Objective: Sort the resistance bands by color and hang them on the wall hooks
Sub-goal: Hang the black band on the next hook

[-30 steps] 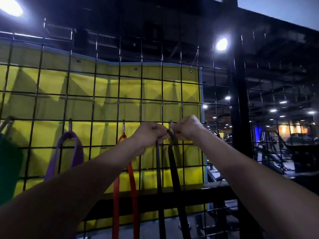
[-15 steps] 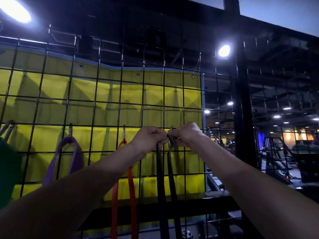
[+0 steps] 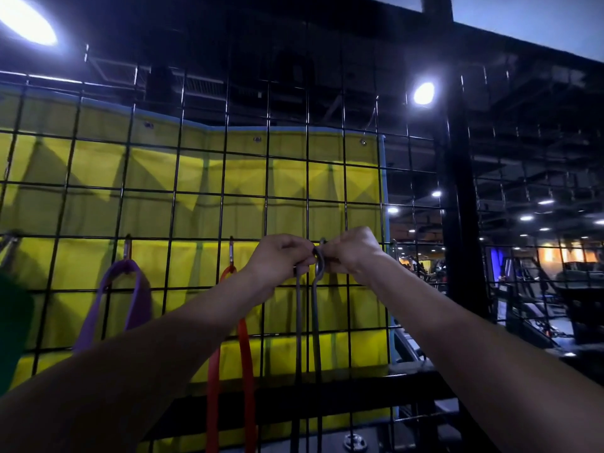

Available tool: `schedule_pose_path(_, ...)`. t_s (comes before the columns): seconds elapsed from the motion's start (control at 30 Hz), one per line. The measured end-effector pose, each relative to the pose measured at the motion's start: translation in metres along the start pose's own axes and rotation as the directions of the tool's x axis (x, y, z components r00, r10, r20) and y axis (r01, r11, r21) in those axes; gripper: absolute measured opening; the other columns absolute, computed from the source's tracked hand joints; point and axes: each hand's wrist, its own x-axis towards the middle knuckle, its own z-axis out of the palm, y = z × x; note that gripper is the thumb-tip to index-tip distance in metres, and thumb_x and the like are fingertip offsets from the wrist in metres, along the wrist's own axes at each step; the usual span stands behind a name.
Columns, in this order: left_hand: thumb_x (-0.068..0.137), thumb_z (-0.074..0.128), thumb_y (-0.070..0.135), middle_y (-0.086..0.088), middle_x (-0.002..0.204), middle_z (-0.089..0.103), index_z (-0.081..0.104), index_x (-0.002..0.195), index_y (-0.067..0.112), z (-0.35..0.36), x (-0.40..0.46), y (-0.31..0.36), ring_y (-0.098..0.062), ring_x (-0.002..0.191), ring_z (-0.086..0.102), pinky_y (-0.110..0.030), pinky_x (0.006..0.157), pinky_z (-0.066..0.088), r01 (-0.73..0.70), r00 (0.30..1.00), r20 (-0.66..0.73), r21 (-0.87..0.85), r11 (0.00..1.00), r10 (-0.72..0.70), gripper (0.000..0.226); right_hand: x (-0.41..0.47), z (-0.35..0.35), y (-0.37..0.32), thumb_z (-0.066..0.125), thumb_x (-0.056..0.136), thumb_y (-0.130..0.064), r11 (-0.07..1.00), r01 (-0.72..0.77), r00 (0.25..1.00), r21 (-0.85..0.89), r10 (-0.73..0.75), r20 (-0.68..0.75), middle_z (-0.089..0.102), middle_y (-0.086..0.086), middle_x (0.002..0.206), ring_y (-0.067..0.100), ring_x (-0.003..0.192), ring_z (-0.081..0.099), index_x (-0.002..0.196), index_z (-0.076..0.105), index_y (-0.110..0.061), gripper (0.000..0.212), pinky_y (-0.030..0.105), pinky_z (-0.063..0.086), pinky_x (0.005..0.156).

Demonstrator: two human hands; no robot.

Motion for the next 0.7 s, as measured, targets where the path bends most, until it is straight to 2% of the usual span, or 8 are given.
schedule_pose_path(0.2, 0.090, 0.057, 0.007, -0.007, 0.079, 0.065, 0.063, 0.092, 0.010, 0.0031, 0.0004, -0.0042, -0.011, 0.074, 0.063, -0.024, 0.073, 0.053, -0.097, 0.995, -0.028, 0.046, 0.994, 0.098, 0.008, -0.0006, -0.0015, 0.0029, 0.065, 0.081, 0.003, 0.998, 0.055, 0.998, -0.004, -0.055, 0.000, 0.059, 0.015, 0.067, 0.021, 0.052, 0.061, 0.074, 0.056, 0.000, 0.012, 0.030, 0.056, 0.051)
schedule_pose_path(0.27, 0.089, 0.057, 0.006, -0.007, 0.076, 0.064, 0.063, 0.087, 0.014, 0.0016, 0.0003, -0.0052, -0.014, 0.073, 0.063, -0.024, 0.071, 0.054, -0.144, 0.989, -0.033, 0.075, 0.987, 0.147, 0.010, -0.0006, -0.0022, 0.0027, 0.065, 0.082, 0.002, 0.998, 0.066, 0.998, -0.013, -0.066, 0.003, 0.059, 0.014, 0.064, 0.017, 0.045, 0.061, 0.072, 0.056, 0.000, 0.013, 0.027, 0.055, 0.047)
schedule_pose_path(0.33, 0.089, 0.058, 0.006, -0.006, 0.074, 0.064, 0.064, 0.084, 0.014, 0.0010, 0.0012, -0.0050, -0.018, 0.075, 0.064, -0.028, 0.072, 0.055, -0.195, 0.978, -0.043, 0.150, 0.969, 0.203, 0.010, 0.0004, -0.0029, 0.0023, 0.064, 0.084, 0.001, 0.997, 0.067, 0.998, -0.029, -0.067, 0.001, 0.059, 0.013, 0.064, 0.017, 0.047, 0.061, 0.073, 0.057, 0.000, 0.013, 0.029, 0.055, 0.048)
schedule_pose_path(0.4, 0.089, 0.059, 0.009, -0.004, 0.076, 0.063, 0.065, 0.087, 0.012, 0.0010, 0.0023, -0.0039, -0.016, 0.074, 0.064, -0.023, 0.066, 0.055, -0.246, 0.963, -0.036, 0.277, 0.929, 0.266, 0.007, 0.0011, -0.0034, 0.0015, 0.063, 0.085, 0.000, 0.997, 0.070, 0.998, -0.041, -0.070, 0.003, 0.060, 0.013, 0.065, 0.020, 0.050, 0.061, 0.075, 0.057, 0.001, 0.011, 0.031, 0.056, 0.050)
schedule_pose_path(0.47, 0.089, 0.058, 0.011, -0.002, 0.079, 0.063, 0.065, 0.090, 0.010, 0.0017, 0.0022, -0.0037, -0.009, 0.070, 0.063, -0.016, 0.056, 0.051, -0.296, 0.944, -0.015, 0.390, 0.872, 0.328, 0.007, 0.0012, -0.0035, 0.0007, 0.063, 0.086, -0.003, 0.997, 0.066, 0.998, -0.025, -0.066, 0.014, 0.060, 0.015, 0.065, 0.018, 0.043, 0.061, 0.078, 0.058, 0.002, 0.011, 0.032, 0.057, 0.050)
schedule_pose_path(0.57, 0.089, 0.059, 0.011, 0.001, 0.082, 0.062, 0.066, 0.090, 0.008, 0.0009, 0.0011, -0.0030, -0.004, 0.064, 0.061, -0.006, 0.049, 0.043, -0.355, 0.913, 0.006, 0.500, 0.789, 0.407, 0.008, -0.0009, -0.0038, 0.0002, 0.064, 0.085, -0.005, 0.999, 0.052, 0.998, 0.002, -0.052, 0.035, 0.061, 0.014, 0.064, 0.016, 0.039, 0.060, 0.083, 0.059, 0.004, 0.010, 0.031, 0.057, 0.048)
schedule_pose_path(0.63, 0.088, 0.059, 0.010, -0.003, 0.083, 0.063, 0.068, 0.090, 0.005, -0.0010, 0.0008, -0.0014, -0.008, 0.060, 0.060, -0.005, 0.051, 0.041, -0.382, 0.897, 0.043, 0.576, 0.723, 0.440, 0.011, -0.0001, -0.0038, 0.0014, 0.064, 0.085, -0.006, 0.998, 0.057, 0.998, -0.002, -0.057, 0.036, 0.062, 0.014, 0.064, 0.016, 0.041, 0.061, 0.088, 0.060, 0.004, 0.012, 0.033, 0.058, 0.051)
schedule_pose_path(0.7, 0.089, 0.058, 0.011, -0.009, 0.085, 0.066, 0.069, 0.093, 0.004, -0.0026, 0.0009, 0.0014, -0.017, 0.062, 0.060, -0.009, 0.052, 0.039, -0.387, 0.896, 0.089, 0.637, 0.666, 0.435, 0.013, 0.0028, -0.0038, 0.0031, 0.065, 0.085, -0.007, 0.997, 0.075, 0.997, -0.025, -0.074, 0.031, 0.063, 0.014, 0.067, 0.018, 0.045, 0.063, 0.089, 0.060, 0.005, 0.014, 0.037, 0.059, 0.057)
